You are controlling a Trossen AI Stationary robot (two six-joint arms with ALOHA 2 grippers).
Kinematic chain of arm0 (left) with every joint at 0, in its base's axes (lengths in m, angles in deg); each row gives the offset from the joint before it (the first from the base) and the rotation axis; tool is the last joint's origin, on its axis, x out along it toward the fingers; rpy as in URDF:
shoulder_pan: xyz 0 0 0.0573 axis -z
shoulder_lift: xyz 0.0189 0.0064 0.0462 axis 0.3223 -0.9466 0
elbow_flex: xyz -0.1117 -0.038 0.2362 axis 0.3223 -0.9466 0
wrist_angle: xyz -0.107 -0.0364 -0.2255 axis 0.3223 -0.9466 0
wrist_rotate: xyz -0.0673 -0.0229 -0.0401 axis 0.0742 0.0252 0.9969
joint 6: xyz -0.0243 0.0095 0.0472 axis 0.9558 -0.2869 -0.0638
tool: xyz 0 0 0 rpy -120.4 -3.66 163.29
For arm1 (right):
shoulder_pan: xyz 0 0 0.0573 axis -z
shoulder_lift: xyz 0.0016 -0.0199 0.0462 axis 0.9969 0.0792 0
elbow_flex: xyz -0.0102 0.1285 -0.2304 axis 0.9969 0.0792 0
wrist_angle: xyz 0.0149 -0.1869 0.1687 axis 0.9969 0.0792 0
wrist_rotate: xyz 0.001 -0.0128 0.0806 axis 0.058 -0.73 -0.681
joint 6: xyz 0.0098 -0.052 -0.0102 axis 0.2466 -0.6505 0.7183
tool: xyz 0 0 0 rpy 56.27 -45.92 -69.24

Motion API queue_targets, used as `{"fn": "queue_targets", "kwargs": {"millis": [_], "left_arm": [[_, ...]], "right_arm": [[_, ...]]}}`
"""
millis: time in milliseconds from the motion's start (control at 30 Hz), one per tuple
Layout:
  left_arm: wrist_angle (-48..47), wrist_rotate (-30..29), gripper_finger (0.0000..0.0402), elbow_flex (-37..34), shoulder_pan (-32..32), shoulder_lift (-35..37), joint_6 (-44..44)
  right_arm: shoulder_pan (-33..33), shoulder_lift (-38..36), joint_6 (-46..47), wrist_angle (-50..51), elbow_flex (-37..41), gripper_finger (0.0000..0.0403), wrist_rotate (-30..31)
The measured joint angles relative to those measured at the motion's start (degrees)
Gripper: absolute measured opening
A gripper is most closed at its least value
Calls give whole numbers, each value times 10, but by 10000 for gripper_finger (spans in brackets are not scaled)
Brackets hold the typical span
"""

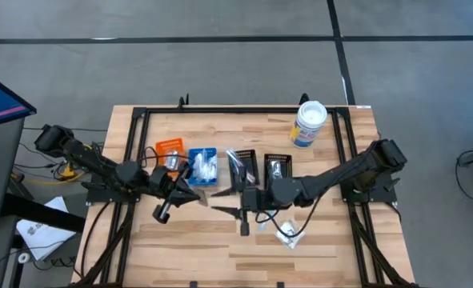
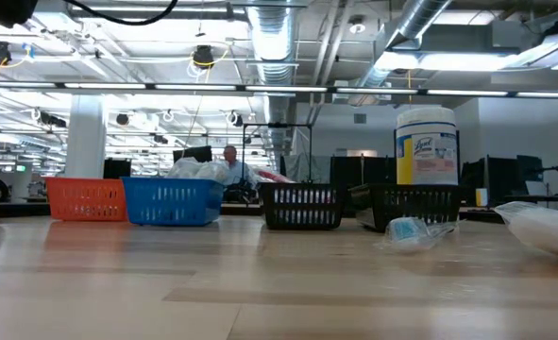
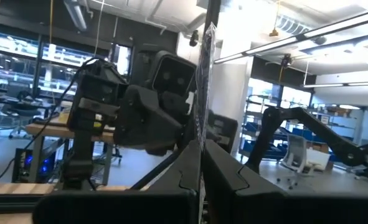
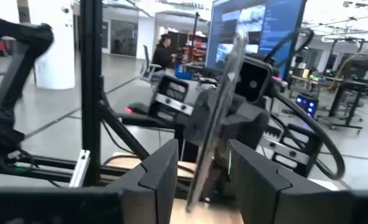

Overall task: Pick & Place Travel size toiletries
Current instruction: Put the black comb into the right black bin

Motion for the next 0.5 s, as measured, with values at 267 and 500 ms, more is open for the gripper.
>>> {"fn": "queue_targets", "kwargs": {"millis": [267, 500], "left_arm": [[2, -1, 0, 0, 0, 0, -10], [2, -2, 0, 0, 0, 0, -10]], "right_arm": [[15, 0, 41, 12, 0, 123, 1], [20, 0, 40, 8, 0, 174, 2]]}}
